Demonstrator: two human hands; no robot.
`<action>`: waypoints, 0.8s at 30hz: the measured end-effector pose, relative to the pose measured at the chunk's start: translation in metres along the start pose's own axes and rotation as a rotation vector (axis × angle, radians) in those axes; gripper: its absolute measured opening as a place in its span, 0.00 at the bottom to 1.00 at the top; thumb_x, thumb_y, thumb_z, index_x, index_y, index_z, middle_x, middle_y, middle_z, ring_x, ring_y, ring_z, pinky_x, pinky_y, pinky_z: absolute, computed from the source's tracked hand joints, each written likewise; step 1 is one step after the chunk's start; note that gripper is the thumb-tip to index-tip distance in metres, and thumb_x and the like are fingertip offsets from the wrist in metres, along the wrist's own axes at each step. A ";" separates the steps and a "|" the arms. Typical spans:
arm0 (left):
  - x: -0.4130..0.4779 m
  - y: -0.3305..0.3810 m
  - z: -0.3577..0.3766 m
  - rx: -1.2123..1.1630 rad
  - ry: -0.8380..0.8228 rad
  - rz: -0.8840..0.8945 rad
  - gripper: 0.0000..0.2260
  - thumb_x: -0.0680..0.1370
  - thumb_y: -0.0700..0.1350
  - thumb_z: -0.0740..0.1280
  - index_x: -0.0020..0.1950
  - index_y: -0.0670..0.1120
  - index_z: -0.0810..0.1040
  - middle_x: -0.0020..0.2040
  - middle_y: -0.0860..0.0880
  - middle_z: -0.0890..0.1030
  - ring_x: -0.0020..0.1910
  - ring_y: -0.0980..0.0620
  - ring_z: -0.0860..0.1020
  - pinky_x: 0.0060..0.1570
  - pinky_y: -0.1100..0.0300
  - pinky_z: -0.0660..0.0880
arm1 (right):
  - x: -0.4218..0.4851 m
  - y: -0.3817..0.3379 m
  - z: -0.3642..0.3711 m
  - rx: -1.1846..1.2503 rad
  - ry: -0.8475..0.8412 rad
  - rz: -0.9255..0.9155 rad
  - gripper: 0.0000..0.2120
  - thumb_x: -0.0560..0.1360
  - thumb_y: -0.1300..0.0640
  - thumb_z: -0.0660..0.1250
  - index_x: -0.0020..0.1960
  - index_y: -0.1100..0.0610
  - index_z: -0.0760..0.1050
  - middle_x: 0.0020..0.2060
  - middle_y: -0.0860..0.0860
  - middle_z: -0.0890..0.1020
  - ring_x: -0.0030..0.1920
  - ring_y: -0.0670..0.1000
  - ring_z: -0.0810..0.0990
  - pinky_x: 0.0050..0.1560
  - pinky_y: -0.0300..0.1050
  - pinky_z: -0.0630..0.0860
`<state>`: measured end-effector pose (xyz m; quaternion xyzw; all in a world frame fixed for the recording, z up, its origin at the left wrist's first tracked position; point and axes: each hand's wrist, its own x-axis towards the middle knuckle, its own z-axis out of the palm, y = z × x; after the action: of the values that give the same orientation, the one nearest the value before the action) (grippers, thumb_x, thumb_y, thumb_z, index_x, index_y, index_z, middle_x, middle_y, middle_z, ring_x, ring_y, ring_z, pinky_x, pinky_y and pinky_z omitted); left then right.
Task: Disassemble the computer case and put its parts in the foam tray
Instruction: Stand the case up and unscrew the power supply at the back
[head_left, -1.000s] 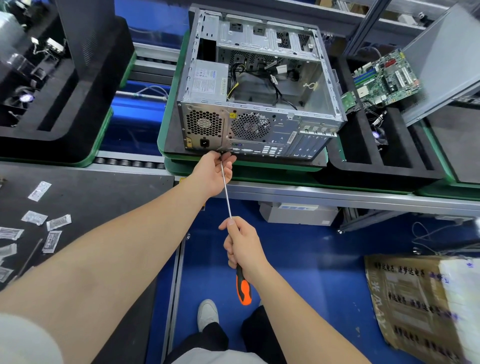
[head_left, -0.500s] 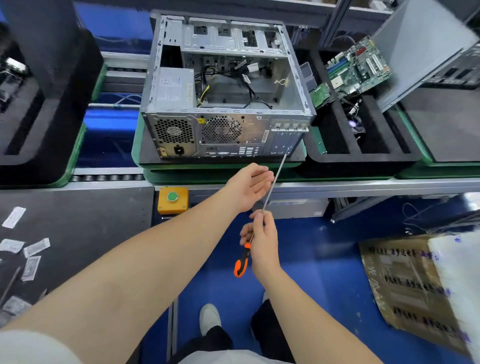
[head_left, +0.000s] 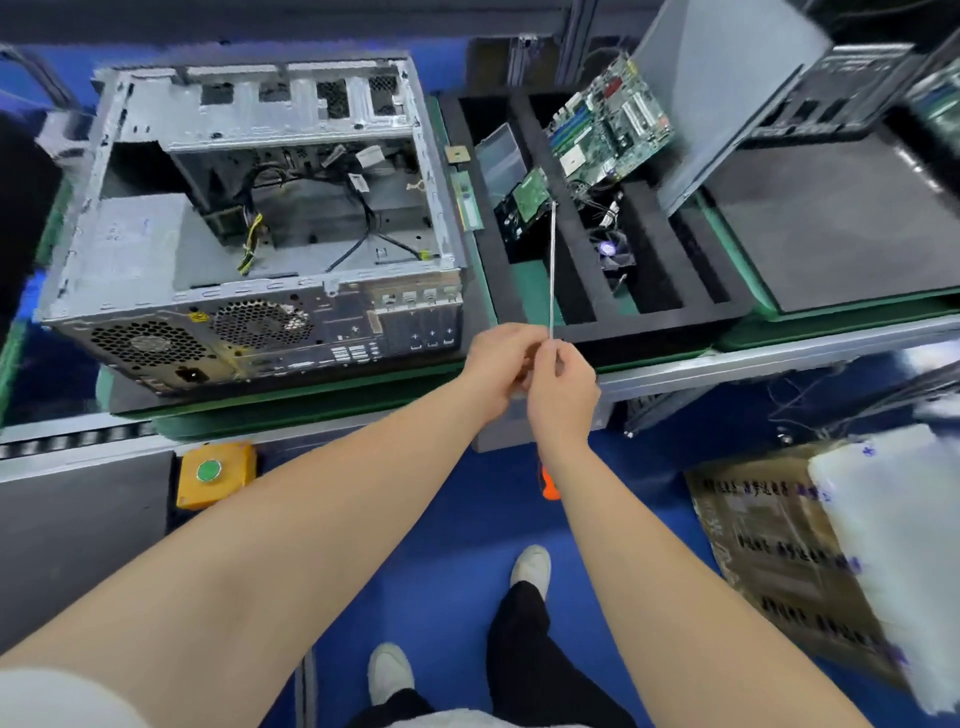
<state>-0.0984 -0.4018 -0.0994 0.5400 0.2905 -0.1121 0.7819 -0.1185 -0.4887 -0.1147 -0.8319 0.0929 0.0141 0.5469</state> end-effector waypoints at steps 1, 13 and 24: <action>0.009 0.004 0.009 0.040 0.035 0.036 0.03 0.75 0.41 0.71 0.44 0.42 0.83 0.38 0.44 0.82 0.38 0.47 0.77 0.37 0.53 0.74 | 0.016 -0.002 -0.006 -0.034 -0.010 -0.001 0.18 0.87 0.49 0.57 0.40 0.49 0.74 0.36 0.44 0.80 0.40 0.46 0.77 0.41 0.47 0.70; 0.098 0.033 0.054 0.826 0.315 0.443 0.09 0.82 0.42 0.63 0.52 0.46 0.84 0.47 0.54 0.83 0.45 0.57 0.78 0.44 0.65 0.71 | 0.161 -0.012 -0.026 -0.291 -0.221 -0.010 0.15 0.82 0.54 0.63 0.39 0.54 0.81 0.34 0.47 0.82 0.38 0.46 0.78 0.33 0.44 0.71; 0.117 0.038 0.053 1.327 0.366 0.297 0.09 0.79 0.34 0.64 0.55 0.41 0.82 0.53 0.42 0.80 0.49 0.42 0.80 0.50 0.47 0.81 | 0.191 -0.007 -0.025 -0.280 -0.339 0.069 0.13 0.80 0.57 0.64 0.49 0.66 0.82 0.37 0.58 0.86 0.33 0.51 0.78 0.42 0.60 0.83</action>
<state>0.0324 -0.4194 -0.1239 0.9472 0.2108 -0.0652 0.2328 0.0686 -0.5356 -0.1225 -0.8818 0.0251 0.1850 0.4331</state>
